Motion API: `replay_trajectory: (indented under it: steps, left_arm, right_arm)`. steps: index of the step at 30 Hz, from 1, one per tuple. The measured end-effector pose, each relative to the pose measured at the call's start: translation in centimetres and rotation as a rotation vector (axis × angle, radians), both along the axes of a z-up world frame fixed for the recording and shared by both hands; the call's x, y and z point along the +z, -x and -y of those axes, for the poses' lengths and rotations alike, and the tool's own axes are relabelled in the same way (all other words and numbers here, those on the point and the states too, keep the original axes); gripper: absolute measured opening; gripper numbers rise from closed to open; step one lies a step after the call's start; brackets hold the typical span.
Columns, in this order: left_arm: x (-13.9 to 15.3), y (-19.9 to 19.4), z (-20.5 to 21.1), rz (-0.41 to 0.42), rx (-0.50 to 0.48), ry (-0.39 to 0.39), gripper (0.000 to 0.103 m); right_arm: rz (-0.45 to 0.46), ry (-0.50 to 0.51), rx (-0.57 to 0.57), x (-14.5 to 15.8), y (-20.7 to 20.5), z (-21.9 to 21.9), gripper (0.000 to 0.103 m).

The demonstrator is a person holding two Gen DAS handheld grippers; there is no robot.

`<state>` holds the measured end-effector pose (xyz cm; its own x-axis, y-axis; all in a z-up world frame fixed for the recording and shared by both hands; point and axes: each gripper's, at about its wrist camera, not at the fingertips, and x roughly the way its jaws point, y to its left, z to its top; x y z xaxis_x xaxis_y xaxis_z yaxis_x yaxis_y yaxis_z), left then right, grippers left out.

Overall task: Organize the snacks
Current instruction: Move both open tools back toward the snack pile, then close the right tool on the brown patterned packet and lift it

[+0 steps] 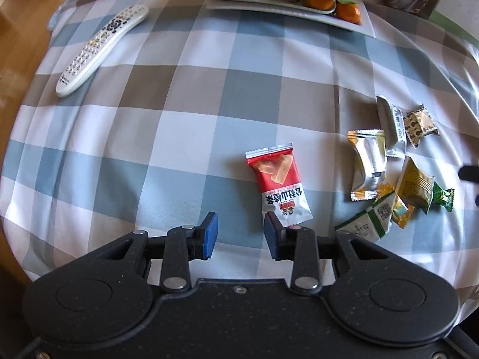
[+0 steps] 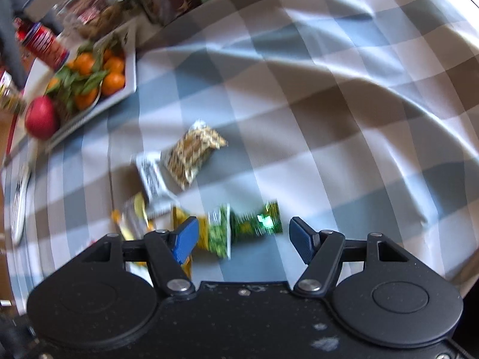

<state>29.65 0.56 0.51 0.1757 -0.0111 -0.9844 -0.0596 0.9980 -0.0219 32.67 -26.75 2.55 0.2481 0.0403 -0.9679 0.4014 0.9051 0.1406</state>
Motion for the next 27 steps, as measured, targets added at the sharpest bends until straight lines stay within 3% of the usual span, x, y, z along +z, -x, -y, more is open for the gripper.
replay_trajectory:
  steps: [7, 13, 19, 27]
  left_arm:
    - [0.5, -0.6, 0.3, 0.027, -0.010, -0.022, 0.045]
    - [0.6, -0.4, 0.5, 0.008, -0.043, 0.028, 0.045]
    - [1.0, -0.7, -0.2, 0.006, -0.027, 0.062, 0.045]
    - [1.5, -1.0, -0.8, 0.003, -0.019, 0.110, 0.045]
  right_arm:
    - [-0.025, -0.051, -0.041, -1.8, -3.4, -1.8, 0.062]
    - [-0.014, -0.012, -0.049, -3.0, -5.9, -3.7, 0.057]
    - [-0.073, -0.092, -0.100, -4.7, -8.0, -4.2, 0.056]
    - [-0.039, -0.039, -0.073, -5.2, -10.4, -5.3, 0.056]
